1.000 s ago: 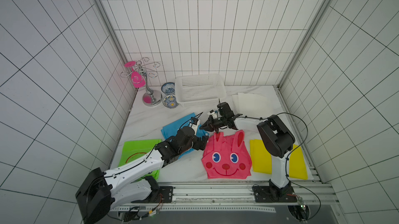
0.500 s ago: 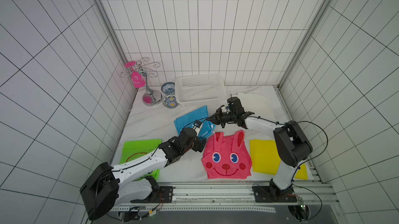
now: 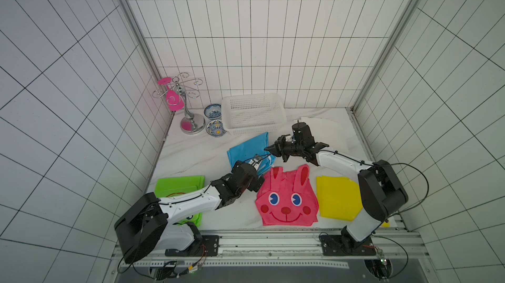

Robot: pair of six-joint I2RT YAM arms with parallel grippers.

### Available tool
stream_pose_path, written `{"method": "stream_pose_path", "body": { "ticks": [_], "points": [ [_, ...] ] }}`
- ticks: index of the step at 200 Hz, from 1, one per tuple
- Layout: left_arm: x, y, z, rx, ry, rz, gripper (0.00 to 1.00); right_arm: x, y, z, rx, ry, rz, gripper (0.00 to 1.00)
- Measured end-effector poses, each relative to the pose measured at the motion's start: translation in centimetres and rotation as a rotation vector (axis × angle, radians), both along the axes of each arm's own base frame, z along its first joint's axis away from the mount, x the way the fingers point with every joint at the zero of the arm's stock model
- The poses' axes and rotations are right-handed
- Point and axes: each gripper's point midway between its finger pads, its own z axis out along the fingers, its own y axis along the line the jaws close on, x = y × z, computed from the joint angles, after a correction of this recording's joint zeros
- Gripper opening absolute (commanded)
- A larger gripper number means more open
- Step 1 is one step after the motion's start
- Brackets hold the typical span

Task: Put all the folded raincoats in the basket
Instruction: Pick up the raincoat from the center of the board.

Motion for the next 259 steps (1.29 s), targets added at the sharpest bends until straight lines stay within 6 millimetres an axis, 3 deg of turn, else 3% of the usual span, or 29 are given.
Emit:
{"method": "stream_pose_path", "body": {
  "ticks": [28,62,93,114,152,171,193,205,220,240,259],
  "points": [
    [1.1,0.3,0.0,0.029,-0.052,0.042,0.7,-0.2,-0.4,0.3,0.0,0.004,-0.021,0.0],
    [1.5,0.3,0.7,0.04,-0.09,0.041,0.22,-0.2,-0.5,0.6,0.003,0.002,-0.03,0.0],
    [1.1,0.4,2.3,0.041,-0.124,0.004,0.16,-0.1,-0.6,0.6,0.001,-0.001,-0.034,0.0],
    [0.8,0.6,4.3,0.023,-0.165,-0.019,0.0,-0.1,-0.6,0.6,-0.001,-0.005,-0.034,0.03],
    [0.0,1.2,6.1,0.004,-0.187,-0.036,0.0,-0.2,-0.5,1.0,0.005,-0.052,0.008,0.47],
    [-0.1,1.7,6.8,-0.001,-0.176,-0.017,0.0,0.3,-1.0,1.3,0.004,-0.095,0.021,0.6],
    [0.4,2.9,9.1,-0.037,-0.163,0.029,0.0,1.5,-1.7,2.1,-0.025,-0.172,0.03,0.69],
    [0.9,4.1,11.1,-0.088,-0.161,0.07,0.0,2.4,-2.2,2.8,-0.057,-0.235,0.028,0.76],
    [1.5,6.0,14.2,-0.164,-0.178,0.128,0.0,3.6,-3.0,3.6,-0.13,-0.321,0.024,0.78],
    [1.5,8.5,18.1,-0.266,-0.229,0.184,0.0,6.1,-5.1,4.8,-0.297,-0.444,-0.03,0.82],
    [0.9,9.8,20.5,-0.327,-0.25,0.195,0.0,8.6,-8.3,5.4,-0.472,-0.522,-0.11,0.83]
  ]
}}
